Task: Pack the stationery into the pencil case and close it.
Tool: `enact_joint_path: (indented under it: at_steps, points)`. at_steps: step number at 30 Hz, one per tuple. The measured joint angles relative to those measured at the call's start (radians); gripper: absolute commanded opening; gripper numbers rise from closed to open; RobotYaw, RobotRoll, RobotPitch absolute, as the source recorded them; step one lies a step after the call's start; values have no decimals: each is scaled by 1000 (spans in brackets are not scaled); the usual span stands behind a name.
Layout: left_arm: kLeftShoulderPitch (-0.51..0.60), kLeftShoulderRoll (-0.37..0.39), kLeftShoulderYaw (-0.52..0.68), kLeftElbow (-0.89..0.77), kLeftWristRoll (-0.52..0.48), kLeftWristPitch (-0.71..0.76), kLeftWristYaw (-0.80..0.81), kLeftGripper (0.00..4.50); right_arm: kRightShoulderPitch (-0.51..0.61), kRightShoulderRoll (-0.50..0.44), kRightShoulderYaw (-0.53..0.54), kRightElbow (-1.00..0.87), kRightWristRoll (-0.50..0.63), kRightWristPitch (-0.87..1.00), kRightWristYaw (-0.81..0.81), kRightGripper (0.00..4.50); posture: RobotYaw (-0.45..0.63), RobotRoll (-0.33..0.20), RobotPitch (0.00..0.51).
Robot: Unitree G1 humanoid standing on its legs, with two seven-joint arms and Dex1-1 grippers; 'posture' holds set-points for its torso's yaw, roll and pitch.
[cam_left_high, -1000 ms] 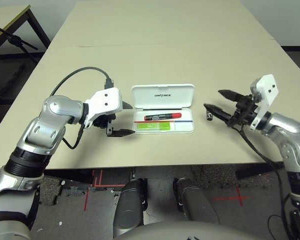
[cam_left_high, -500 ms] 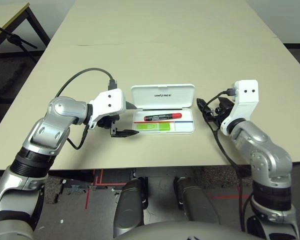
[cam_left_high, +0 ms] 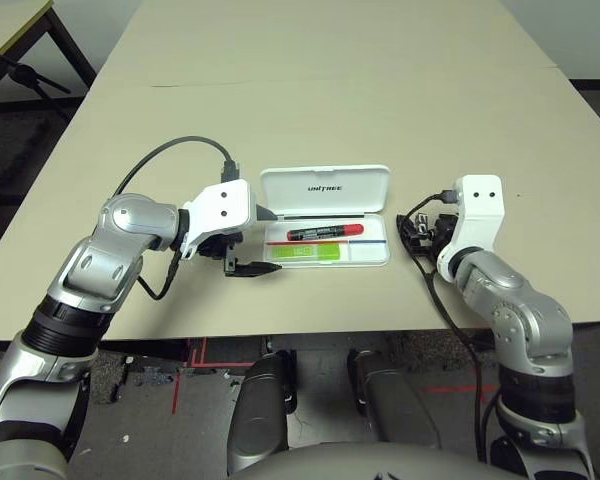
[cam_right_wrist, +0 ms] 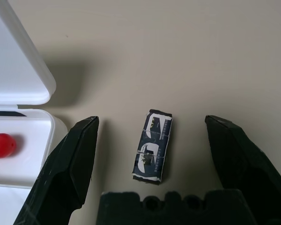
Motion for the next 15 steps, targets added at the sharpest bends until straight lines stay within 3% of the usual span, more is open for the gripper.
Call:
enact_joint_path:
  at_steps: [2,5,14,15]
  points:
    - [0,0,0,-4,0,5,1,4484,-2,0,0,3,-4,1,1,4500,-53,0,196]
    - [0,0,0,-11,0,12,3,4500,-9,0,-1,14,-11,1,2,3885,-53,0,196]
    - [1,-1,0,-33,0,19,11,4500,-22,-5,-14,20,-18,29,19,457,-53,0,195]
    - [1,-2,0,-33,0,20,13,4500,-22,-16,-14,19,-18,32,26,372,-53,0,195]
